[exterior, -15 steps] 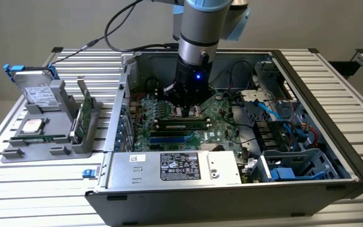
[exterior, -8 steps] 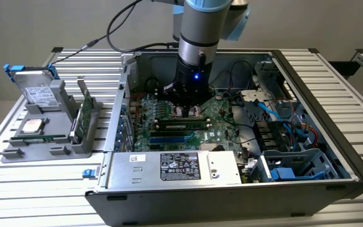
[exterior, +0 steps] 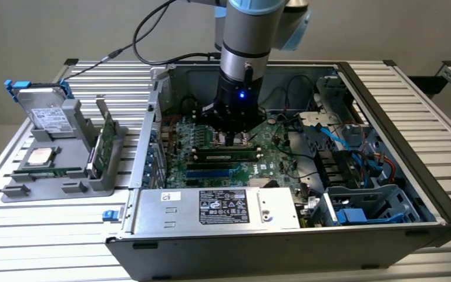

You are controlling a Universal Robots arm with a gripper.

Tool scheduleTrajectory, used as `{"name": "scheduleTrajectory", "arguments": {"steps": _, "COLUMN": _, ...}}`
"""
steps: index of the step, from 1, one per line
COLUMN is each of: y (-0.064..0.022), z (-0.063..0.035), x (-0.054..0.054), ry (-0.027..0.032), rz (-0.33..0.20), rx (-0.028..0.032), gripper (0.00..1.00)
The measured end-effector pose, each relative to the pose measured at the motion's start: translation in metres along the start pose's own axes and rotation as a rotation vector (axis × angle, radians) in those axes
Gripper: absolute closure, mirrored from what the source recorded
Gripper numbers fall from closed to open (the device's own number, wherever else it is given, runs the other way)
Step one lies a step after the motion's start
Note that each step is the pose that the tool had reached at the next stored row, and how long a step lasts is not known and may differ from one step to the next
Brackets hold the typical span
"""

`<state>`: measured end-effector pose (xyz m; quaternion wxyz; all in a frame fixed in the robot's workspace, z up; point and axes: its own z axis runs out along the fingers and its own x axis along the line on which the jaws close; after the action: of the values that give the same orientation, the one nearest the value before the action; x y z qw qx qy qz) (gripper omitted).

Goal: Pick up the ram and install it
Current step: 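Press down the ram until it locks into place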

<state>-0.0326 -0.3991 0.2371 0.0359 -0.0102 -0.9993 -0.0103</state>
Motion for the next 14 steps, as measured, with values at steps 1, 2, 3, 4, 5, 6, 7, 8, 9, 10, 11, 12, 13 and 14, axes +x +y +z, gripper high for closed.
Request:
{"name": "scheduleTrajectory", "arguments": {"steps": 1, "y": 0.0, "z": 0.0, "x": 0.0, "ry": -0.0001, "rz": 0.002, "rx": 0.0026, "gripper": 0.9}}
{"name": "scheduleTrajectory", "arguments": {"steps": 2, "y": -0.0001, "z": -0.0001, "x": 0.0, "ry": -0.0002, "rz": 0.003, "rx": 0.0054, "gripper": 0.9}}
{"name": "scheduleTrajectory", "arguments": {"steps": 3, "y": -0.0004, "z": -0.0002, "x": 0.0, "ry": -0.0002, "rz": 0.005, "rx": 0.0081, "gripper": 0.9}}
{"name": "scheduleTrajectory", "arguments": {"steps": 4, "y": -0.0009, "z": -0.0005, "x": 0.0, "ry": -0.0001, "rz": 0.006, "rx": 0.0099, "gripper": 0.9}}
{"name": "scheduleTrajectory", "arguments": {"steps": 5, "y": -0.0015, "z": -0.0006, "x": 0.0, "ry": -0.0002, "rz": 0.007, "rx": 0.0108, "gripper": 0.9}}
{"name": "scheduleTrajectory", "arguments": {"steps": 6, "y": -0.0022, "z": -0.0008, "x": 0.0, "ry": -0.0003, "rz": 0.007, "rx": 0.0115, "gripper": 0.9}}
{"name": "scheduleTrajectory", "arguments": {"steps": 7, "y": -0.0029, "z": -0.001, "x": 0.0, "ry": -0.0003, "rz": 0.008, "rx": 0.0119, "gripper": 0.9}}
{"name": "scheduleTrajectory", "arguments": {"steps": 8, "y": -0.0038, "z": -0.0013, "x": 0.0, "ry": -0.0003, "rz": 0.008, "rx": 0.0123, "gripper": 0.9}}
{"name": "scheduleTrajectory", "arguments": {"steps": 9, "y": -0.0049, "z": -0.0018, "x": 0.0, "ry": -0.0003, "rz": 0.009, "rx": 0.0126, "gripper": 0.9}}
{"name": "scheduleTrajectory", "arguments": {"steps": 10, "y": -0.0061, "z": -0.0023, "x": 0.0, "ry": -0.0003, "rz": 0.009, "rx": 0.0126, "gripper": 0.9}}
{"name": "scheduleTrajectory", "arguments": {"steps": 11, "y": -0.0076, "z": -0.003, "x": 0.0, "ry": -0.0003, "rz": 0.01, "rx": 0.0126, "gripper": 0.9}}
{"name": "scheduleTrajectory", "arguments": {"steps": 12, "y": -0.0091, "z": -0.0036, "x": 0.0, "ry": -0.0004, "rz": 0.01, "rx": 0.0126, "gripper": 0.9}}
{"name": "scheduleTrajectory", "arguments": {"steps": 13, "y": -0.0103, "z": -0.0039, "x": 0.0, "ry": -0.0004, "rz": 0.011, "rx": 0.0126, "gripper": 0.9}}
{"name": "scheduleTrajectory", "arguments": {"steps": 14, "y": -0.0107, "z": -0.0039, "x": 0.0, "ry": -0.0003, "rz": 0.011, "rx": 0.0124, "gripper": 0.9}}
